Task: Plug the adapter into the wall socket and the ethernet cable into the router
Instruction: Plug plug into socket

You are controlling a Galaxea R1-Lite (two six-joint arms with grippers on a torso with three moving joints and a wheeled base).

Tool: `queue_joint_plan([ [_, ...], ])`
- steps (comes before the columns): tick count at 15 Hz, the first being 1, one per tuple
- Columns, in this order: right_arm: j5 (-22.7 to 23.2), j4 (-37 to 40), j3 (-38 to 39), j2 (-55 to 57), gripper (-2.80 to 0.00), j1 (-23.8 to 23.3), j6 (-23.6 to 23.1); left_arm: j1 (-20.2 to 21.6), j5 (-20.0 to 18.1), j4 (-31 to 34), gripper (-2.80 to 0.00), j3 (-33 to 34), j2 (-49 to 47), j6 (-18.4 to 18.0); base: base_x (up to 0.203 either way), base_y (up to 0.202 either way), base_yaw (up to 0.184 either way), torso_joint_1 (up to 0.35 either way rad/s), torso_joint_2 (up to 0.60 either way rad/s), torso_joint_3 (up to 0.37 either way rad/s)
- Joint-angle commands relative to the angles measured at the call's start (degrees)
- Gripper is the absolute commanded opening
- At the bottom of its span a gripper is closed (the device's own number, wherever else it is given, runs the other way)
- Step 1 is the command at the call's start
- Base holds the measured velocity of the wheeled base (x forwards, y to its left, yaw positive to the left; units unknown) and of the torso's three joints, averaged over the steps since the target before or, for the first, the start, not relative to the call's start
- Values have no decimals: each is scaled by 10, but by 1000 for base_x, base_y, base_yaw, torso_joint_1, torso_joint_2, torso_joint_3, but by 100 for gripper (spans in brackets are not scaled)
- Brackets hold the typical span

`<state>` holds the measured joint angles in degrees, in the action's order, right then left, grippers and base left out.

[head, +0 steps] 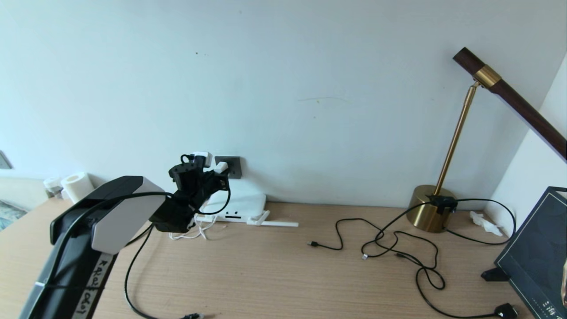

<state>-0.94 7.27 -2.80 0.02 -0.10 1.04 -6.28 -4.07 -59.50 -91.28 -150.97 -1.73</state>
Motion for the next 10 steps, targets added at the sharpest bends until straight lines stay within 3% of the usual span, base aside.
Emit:
queue_joint_plan([
  [1,0,0,0,0,-280,0,0,0,-1,-4,-280,1,4,0,0,0,0,0,0,0],
  [10,0,0,0,0,-280,0,0,-2,0,9,-280,-23,-13,0,0,0,0,0,0,0],
])
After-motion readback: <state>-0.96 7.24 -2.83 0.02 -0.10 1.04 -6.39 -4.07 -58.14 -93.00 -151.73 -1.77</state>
